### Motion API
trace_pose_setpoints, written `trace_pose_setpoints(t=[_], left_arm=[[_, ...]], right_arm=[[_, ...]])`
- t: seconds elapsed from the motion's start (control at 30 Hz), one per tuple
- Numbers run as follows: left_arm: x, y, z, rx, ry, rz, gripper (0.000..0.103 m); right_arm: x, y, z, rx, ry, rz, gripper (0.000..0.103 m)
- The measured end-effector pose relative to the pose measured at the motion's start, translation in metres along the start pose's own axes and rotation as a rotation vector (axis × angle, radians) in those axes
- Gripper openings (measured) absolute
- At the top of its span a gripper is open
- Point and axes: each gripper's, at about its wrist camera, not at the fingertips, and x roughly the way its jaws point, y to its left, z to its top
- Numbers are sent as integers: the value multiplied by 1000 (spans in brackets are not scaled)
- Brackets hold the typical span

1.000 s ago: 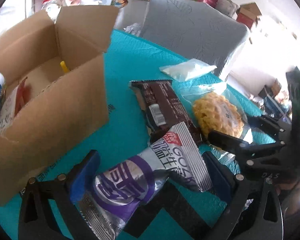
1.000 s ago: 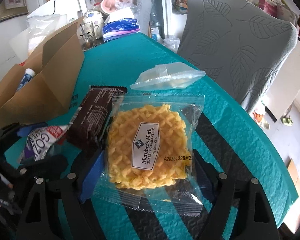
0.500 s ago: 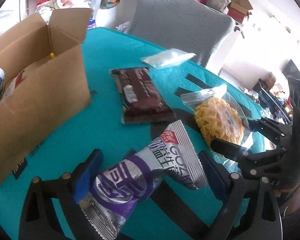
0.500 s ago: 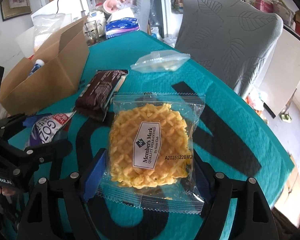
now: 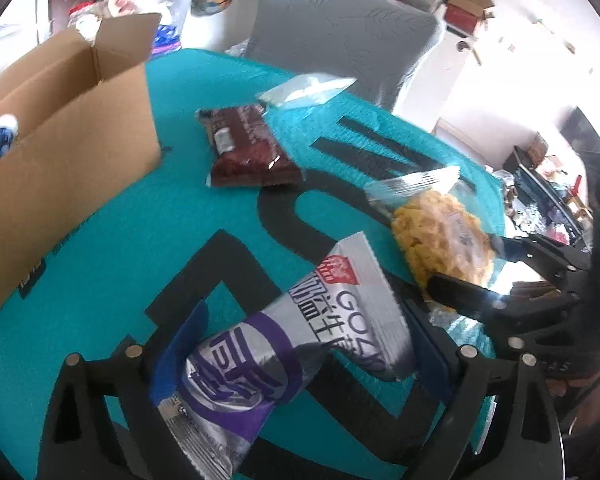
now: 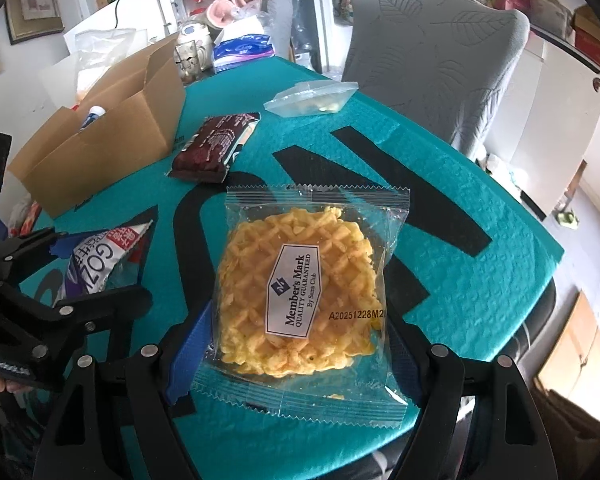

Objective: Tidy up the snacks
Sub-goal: 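Grasp the purple Gozo snack bag with the left tool while the right tool grasps the waffle packet, then lift the snack bag and waffle packet and carry them over the box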

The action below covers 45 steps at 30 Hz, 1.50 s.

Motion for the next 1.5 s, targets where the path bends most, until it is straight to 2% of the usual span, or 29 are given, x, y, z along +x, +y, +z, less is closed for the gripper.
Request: trace_pose_setpoints(t=[0.17, 0.27, 0.4, 0.63, 0.7, 0.77, 0.83, 0.97, 1.07, 1.2, 1.33, 1.5], left_arm=[[0, 1, -5, -26, -42, 3, 99], [1, -5, -7, 6, -35, 35, 100], [2, -6, -5, 12, -24, 31, 102], [3, -13, -11, 113, -12, 68, 102], [0, -12, -12, 114, -15, 105, 90], [-4, -10, -11, 110, -24, 111, 60], [-8, -4, -10, 74, -35, 122, 39], [-11, 3, -9, 33, -37, 113, 33], [-13, 4, -11, 21, -34, 95, 33], [-18, 6, -14, -4, -36, 62, 33], [-24, 7, -15, -16, -44, 50, 33], [-34, 11, -14, -38, -63, 37, 33]], right_arm=[[0, -1, 1, 13, 2, 4, 81], [1, -3, 2, 22, 2, 0, 82], [0, -3, 2, 26, 0, -5, 82], [-1, -2, 2, 26, -2, -5, 82], [-1, -3, 2, 24, -1, -4, 82], [1, -3, 3, 23, 5, -2, 82], [2, -2, 4, 17, 14, -5, 83], [9, 7, 7, -28, 24, -51, 85], [8, 6, 6, -21, 6, -59, 80], [2, 0, 4, 18, -16, -29, 71], [-3, 1, 1, 34, -29, -8, 70], [-8, 3, -1, 66, -33, 76, 70]])
